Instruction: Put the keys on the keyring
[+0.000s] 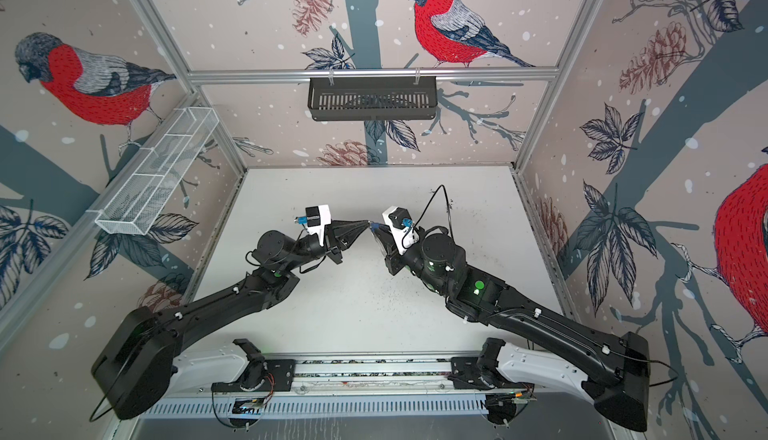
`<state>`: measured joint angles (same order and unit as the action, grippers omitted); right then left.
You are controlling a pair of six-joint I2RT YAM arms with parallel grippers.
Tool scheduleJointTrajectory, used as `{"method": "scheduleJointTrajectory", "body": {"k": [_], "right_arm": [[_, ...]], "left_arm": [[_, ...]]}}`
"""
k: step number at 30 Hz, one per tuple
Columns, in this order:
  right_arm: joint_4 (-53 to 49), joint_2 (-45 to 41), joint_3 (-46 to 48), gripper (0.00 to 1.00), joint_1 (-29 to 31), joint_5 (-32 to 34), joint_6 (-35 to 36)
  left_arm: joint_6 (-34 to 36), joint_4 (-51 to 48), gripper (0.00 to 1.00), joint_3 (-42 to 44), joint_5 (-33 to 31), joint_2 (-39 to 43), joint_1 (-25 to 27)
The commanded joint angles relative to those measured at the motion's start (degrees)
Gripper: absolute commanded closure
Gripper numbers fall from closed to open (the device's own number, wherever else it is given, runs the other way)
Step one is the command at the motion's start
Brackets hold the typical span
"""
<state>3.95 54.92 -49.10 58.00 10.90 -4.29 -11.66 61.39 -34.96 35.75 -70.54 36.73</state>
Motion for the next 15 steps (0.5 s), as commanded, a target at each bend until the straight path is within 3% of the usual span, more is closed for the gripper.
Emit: {"method": "scheduleJointTrajectory", "body": {"k": [1,15], "right_arm": [[1.6,-0.7,0.2,0.82,-0.4,1.7,0.2],[2.3,-1.0,0.1,0.71,-2.9,-8.7,0.6]], "left_arm": [[-0.2,3.2,1.0,-0.2,1.3,0.2,-0.2],[0.1,1.6,1.0,-1.3,8.1,-0.2,-0.7]]}}
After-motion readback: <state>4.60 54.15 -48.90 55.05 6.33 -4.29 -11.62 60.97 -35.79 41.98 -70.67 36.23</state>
